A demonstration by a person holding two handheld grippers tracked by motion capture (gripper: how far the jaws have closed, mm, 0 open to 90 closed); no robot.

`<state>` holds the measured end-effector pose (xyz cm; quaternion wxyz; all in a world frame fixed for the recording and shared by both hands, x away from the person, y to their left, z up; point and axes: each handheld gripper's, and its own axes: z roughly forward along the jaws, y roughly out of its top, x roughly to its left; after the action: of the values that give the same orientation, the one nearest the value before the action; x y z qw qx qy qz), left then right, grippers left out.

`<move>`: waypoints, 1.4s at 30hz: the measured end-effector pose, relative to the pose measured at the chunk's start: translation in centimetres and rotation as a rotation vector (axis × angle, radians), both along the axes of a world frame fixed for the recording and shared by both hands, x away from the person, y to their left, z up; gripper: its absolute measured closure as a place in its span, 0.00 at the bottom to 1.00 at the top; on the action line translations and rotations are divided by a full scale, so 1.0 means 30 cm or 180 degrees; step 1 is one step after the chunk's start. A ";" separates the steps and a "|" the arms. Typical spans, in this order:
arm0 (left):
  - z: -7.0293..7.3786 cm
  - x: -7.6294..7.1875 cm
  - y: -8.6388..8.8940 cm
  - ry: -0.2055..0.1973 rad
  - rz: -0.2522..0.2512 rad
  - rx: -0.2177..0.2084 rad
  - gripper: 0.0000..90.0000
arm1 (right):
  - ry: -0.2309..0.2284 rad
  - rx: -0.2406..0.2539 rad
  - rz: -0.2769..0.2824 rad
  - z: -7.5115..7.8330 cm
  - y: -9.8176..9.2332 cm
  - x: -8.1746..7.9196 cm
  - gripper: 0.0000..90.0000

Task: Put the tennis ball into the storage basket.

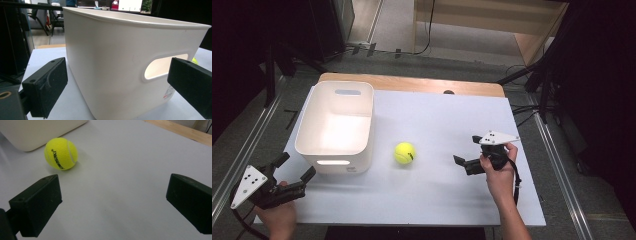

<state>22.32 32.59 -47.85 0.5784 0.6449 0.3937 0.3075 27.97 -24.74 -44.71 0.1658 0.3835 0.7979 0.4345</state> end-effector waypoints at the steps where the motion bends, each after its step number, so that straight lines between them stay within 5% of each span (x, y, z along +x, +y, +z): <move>1: 0.000 0.000 0.000 -0.0002 -0.0005 -0.0003 0.03 | 0.0007 -0.0006 0.0021 0.001 0.005 0.003 0.00; 24: 0.000 0.000 0.002 0.0000 -0.0016 -0.0012 0.03 | 0.0067 -0.0268 0.0365 0.017 0.156 0.065 0.00; 42: 0.000 0.000 0.002 0.0001 -0.0025 -0.0012 0.03 | 0.0125 -0.0294 0.0528 0.009 0.224 0.089 0.00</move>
<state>22.31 32.67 -47.85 0.5807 0.6454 0.3918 0.3044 30.63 -18.01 -44.45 0.1310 0.3164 0.8492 0.4019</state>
